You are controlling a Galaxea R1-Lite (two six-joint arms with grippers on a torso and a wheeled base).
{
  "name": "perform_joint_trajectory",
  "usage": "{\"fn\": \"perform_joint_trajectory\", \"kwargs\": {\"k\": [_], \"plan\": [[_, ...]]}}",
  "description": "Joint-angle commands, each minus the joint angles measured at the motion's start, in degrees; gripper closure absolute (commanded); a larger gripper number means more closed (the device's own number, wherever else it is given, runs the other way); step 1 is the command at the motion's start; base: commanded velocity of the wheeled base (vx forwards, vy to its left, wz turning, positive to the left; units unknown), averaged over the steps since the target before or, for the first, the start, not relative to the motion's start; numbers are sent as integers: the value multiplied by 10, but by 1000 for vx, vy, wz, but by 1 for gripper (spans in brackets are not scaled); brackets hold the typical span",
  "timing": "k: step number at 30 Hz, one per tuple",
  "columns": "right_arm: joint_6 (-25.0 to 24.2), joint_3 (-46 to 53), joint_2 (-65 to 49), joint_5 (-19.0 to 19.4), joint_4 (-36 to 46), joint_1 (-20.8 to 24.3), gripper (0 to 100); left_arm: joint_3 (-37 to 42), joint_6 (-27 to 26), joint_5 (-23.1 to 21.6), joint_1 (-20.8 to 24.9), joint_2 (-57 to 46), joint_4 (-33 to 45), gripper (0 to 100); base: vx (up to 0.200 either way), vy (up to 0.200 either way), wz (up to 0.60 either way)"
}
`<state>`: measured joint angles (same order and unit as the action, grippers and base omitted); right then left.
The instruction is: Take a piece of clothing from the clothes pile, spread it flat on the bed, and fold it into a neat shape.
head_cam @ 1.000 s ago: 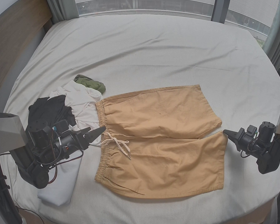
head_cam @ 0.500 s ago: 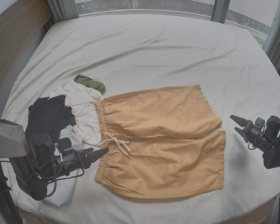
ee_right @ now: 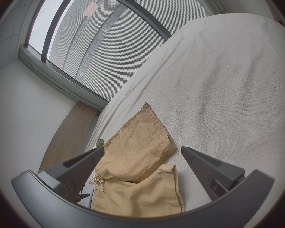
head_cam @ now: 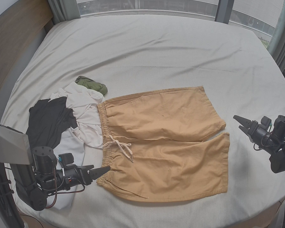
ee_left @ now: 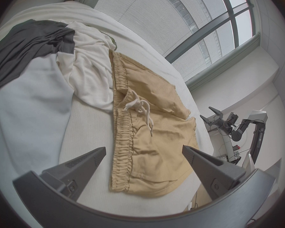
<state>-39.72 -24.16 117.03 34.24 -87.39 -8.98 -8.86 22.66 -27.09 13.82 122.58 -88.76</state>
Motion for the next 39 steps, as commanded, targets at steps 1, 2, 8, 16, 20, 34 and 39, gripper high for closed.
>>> {"fn": "perform_joint_trajectory", "kwargs": {"k": [1,2,8,16,20,34,39], "plan": [[1,1,-5,0,-1,2,0,7,-1,0,5,17,-1,0,0,0,0],[2,1,-5,0,-1,3,0,8,-2,1,6,19,0,0,0,0,0],[2,3,-5,0,-6,4,0,15,-3,4,10,36,1,0,0,0,0],[2,3,-4,0,-7,4,0,31,-3,12,12,64,0,0,0,0,0],[2,3,-4,0,-7,4,0,28,-3,7,14,69,-1,0,0,0,0],[2,3,-4,0,-7,4,0,-1,-5,11,21,97,-2,100,0,0,0],[17,14,-1,0,-6,8,0,1,-5,11,18,93,-2,100,0,0,0]]}}
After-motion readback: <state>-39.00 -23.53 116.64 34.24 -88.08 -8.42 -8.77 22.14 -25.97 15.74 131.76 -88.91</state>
